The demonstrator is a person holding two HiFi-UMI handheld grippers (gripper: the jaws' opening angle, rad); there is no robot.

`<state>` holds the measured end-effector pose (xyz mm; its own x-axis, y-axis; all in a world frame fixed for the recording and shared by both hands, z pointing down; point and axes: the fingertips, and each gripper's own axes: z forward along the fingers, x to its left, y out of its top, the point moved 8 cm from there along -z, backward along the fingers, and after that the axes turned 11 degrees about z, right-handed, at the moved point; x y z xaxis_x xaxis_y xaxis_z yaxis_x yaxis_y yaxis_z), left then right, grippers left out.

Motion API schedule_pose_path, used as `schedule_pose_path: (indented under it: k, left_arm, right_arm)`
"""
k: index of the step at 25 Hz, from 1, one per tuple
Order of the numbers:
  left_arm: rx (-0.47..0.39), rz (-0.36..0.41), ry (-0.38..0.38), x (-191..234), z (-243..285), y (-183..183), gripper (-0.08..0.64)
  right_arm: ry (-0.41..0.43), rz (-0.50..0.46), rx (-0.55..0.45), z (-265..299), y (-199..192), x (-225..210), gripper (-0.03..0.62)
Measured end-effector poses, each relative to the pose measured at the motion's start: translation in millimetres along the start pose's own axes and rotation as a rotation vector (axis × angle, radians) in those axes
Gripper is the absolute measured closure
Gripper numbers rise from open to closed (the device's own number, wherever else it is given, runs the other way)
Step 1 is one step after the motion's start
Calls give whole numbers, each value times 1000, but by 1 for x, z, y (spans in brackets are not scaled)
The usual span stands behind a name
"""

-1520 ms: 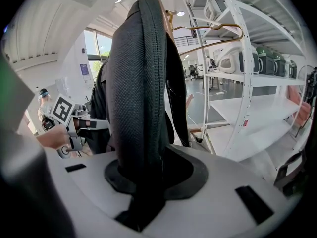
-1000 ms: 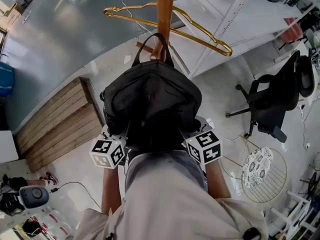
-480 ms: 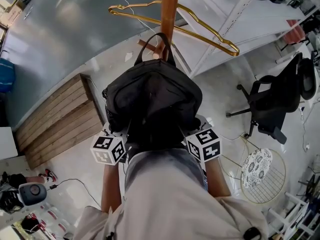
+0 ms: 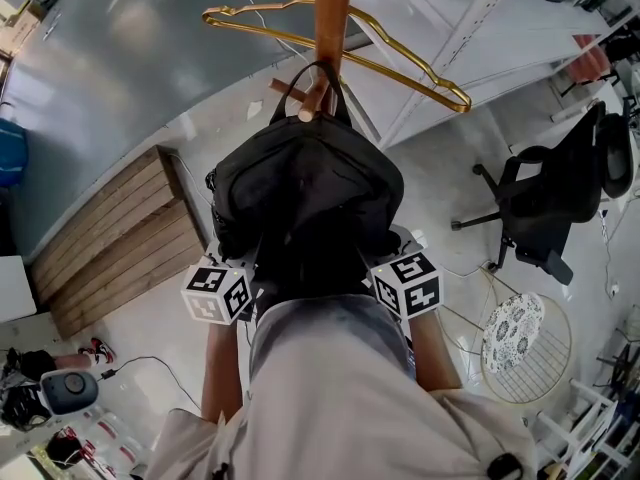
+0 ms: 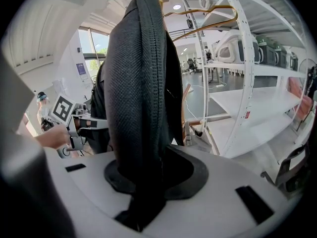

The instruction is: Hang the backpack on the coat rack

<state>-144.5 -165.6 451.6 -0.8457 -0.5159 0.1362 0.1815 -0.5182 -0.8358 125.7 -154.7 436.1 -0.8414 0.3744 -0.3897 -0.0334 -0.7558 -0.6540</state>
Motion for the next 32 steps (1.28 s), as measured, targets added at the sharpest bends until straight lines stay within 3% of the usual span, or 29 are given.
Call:
schedule_pose_path:
  k: [32]
  left_arm:
    - [53, -21, -30, 13, 32, -5, 462]
  right_arm:
    - [-5, 48, 43, 21, 0, -20, 494]
